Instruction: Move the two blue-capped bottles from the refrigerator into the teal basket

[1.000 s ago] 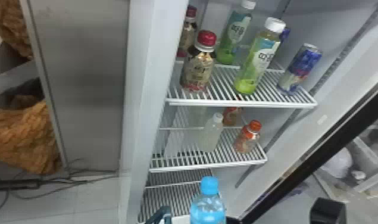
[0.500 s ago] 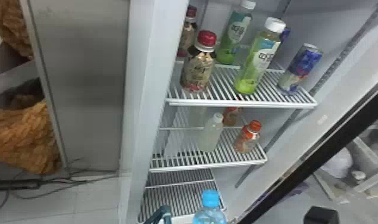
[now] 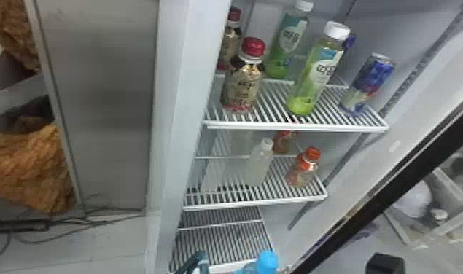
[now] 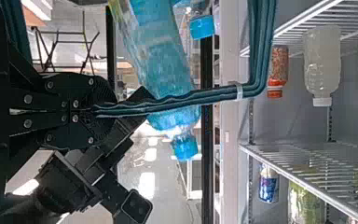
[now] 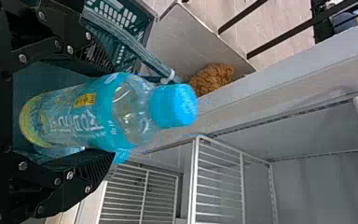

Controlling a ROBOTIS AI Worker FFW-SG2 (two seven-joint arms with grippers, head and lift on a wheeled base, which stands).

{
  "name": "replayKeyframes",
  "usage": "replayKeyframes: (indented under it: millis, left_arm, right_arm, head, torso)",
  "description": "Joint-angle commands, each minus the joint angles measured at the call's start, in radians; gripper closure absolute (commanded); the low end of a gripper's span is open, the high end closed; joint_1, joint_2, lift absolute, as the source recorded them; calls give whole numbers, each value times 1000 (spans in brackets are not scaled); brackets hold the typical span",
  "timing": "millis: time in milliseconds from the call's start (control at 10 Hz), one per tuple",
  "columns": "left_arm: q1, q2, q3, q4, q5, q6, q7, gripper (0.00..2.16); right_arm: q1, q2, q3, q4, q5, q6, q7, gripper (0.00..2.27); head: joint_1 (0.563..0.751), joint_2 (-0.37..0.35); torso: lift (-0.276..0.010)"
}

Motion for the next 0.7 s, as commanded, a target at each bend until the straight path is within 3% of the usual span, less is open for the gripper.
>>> replayKeyframes:
  millis: [0, 600]
  left_arm:
    - [0, 0, -1, 0, 0, 0, -1, 1157]
    - [2, -1, -1, -2, -3, -2, -2, 1157]
  right_arm:
    - [-6, 0, -2, 9, 0, -14, 9, 495]
    - [4, 9, -23, 12, -3, -7, 63, 360]
  head:
    - [695, -350]
    - [695, -350]
  torso:
    - [-160]
    - [-160]
